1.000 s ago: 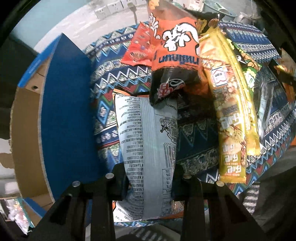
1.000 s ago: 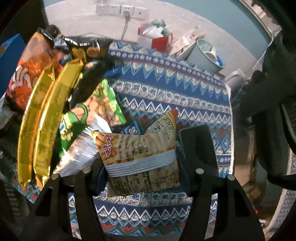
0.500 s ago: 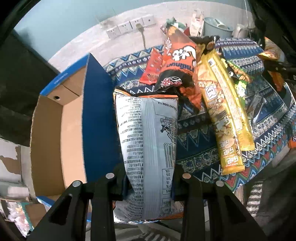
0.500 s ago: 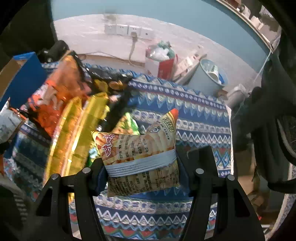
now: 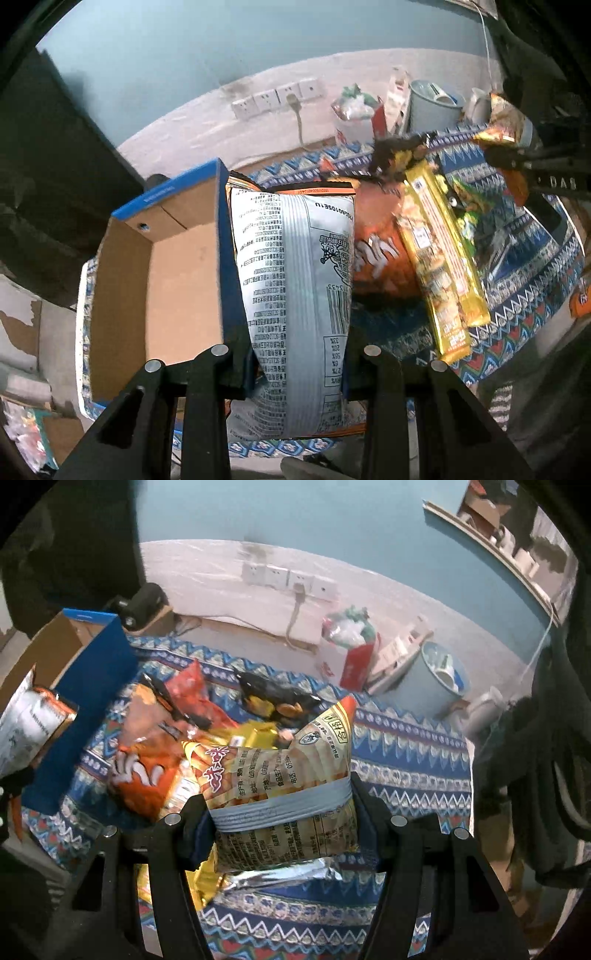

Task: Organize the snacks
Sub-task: 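Carry both bags over the cardboard box and open both grippers to drop them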

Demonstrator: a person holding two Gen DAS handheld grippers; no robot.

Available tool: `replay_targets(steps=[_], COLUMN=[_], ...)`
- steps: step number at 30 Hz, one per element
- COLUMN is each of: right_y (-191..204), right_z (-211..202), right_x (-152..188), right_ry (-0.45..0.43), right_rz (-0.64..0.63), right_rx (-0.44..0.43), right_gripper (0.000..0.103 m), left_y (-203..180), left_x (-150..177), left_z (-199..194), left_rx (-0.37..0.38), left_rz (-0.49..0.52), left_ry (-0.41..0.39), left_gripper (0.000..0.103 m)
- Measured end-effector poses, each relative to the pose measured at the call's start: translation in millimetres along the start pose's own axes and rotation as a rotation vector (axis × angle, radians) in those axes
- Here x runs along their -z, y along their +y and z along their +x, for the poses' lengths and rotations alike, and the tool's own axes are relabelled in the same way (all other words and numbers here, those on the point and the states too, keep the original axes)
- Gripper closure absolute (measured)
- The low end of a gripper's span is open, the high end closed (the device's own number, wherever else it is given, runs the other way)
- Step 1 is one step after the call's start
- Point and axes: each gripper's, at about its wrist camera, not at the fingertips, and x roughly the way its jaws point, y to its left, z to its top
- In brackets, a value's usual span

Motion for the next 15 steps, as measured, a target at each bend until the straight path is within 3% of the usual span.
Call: replay_targets(steps=[15], right_y=[57.2], right_z=[-24.0], right_x=[-40.4], right_ry=[-0.071], right_rz=[-0.065], right_rx=[-0.083], right_gripper=[0.040], left_y=[63.4], left_x=[-12.8], left_z=[-16.1], left_rx=[-0.085], left_rz=[-0.089], left_ry=[-0.105], left_gripper=[0.070])
